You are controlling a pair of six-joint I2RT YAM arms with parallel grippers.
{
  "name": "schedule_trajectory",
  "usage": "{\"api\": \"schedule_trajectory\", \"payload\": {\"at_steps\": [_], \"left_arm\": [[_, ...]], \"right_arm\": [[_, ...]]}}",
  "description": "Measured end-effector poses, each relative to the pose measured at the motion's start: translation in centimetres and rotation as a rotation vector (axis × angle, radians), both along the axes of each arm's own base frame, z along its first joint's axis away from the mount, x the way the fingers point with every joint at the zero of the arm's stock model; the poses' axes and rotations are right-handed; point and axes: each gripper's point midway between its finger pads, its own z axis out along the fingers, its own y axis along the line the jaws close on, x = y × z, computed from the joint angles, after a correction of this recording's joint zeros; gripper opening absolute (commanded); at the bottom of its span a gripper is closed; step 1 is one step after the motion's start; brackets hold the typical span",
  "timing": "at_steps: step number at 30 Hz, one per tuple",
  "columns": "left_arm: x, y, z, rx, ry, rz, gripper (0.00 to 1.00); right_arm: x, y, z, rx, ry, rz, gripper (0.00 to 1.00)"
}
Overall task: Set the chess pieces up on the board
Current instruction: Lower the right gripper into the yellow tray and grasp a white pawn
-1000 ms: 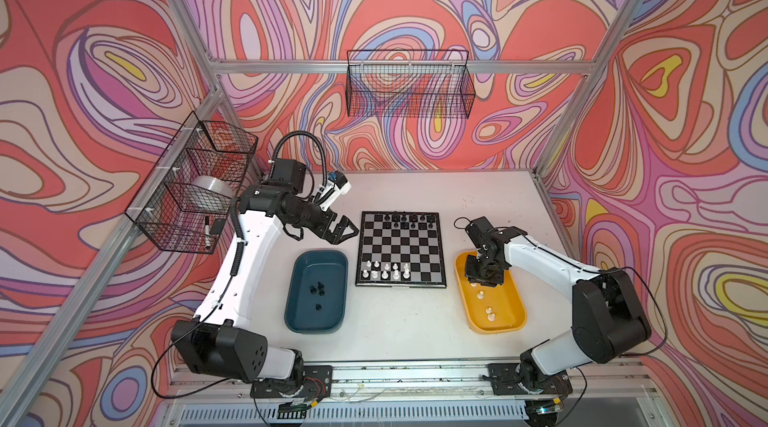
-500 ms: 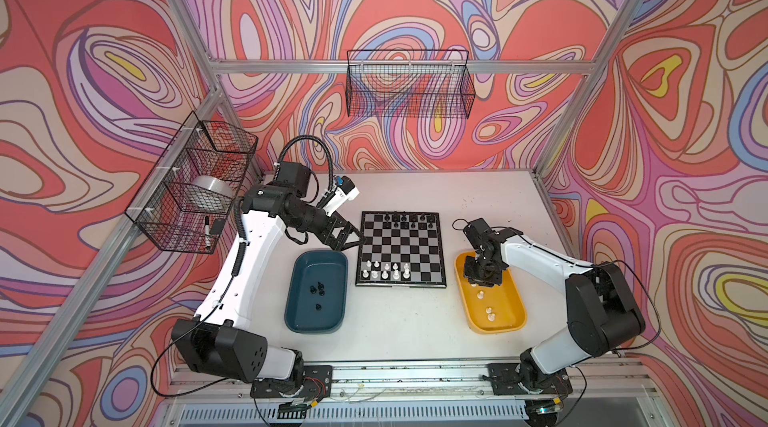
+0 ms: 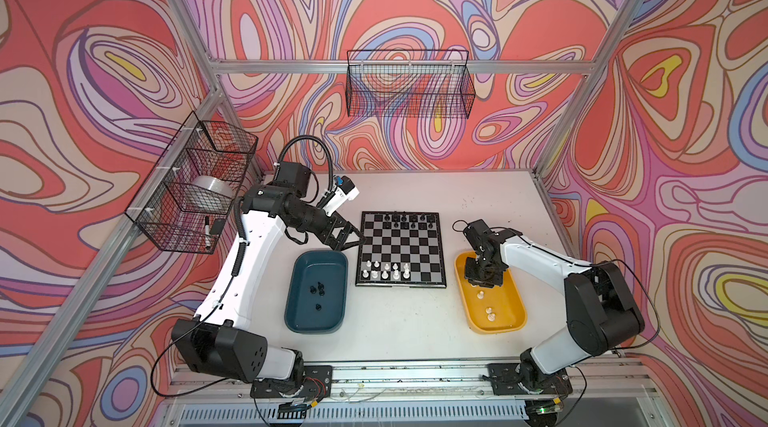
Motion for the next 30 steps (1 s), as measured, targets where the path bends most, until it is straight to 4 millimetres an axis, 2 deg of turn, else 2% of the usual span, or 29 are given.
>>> {"api": "schedule_trajectory", "payload": {"at_steps": [2,17,22,30], "left_arm": [[-0.01,-0.02,0.00,0.000,0.001,0.000,0.97],[-0.06,-0.11,-0.04,0.003,0.001,-0.002,0.97],[-0.04,-0.08,-0.08,0.006,0.001,-0.001,0.97],[-0.10,-0.18,-0.13,0.010,0.000,-0.005,0.97]], "right_arm": [[-0.03,-0.02,-0.05,-0.001,0.001,0.000,0.17],[0.29,0.10,-0.03,0.003,-0.013,0.011,0.15],[0.28,0.06,-0.03,0.001,-0.013,0.014,0.10],[0.18,-0.01,-0.04,-0.003,-0.009,0.023,0.07]]}}
